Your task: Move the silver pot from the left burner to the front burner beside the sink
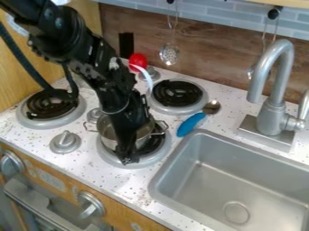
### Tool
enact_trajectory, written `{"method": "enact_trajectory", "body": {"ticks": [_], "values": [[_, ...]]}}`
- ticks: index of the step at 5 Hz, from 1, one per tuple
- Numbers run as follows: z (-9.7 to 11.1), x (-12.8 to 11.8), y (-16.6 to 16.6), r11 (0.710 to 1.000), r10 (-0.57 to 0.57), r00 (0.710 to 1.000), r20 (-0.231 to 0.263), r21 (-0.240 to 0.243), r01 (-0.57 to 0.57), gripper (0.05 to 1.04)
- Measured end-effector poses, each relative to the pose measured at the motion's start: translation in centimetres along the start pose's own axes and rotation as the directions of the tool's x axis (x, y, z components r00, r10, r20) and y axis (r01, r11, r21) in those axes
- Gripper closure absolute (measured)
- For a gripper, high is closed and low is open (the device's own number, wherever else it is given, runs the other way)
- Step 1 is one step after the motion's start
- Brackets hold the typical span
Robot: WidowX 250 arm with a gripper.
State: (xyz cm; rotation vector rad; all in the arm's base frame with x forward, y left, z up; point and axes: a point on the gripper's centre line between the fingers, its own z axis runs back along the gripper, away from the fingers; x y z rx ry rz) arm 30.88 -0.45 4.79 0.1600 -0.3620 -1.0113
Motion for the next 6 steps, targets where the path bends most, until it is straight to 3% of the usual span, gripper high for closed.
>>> {"method": "enact_trajectory", "body": {"ticks": [1, 2, 3, 6], "values": [[1.9, 0.2, 0.5, 0.997, 0.033, 0.998, 0.053, 0.063, -0.036, 0.078], [6.0, 0.5, 2.0, 0.983, 0.044, 0.992, 0.117, 0.171, -0.064, 0.079], [10.1, -0.2, 3.1, 0.966, 0.108, 0.981, 0.163, 0.214, -0.142, 0.081], [10.7, -0.1, 3.2, 0.963, 0.11, 0.979, 0.173, 0.224, -0.148, 0.081]]}}
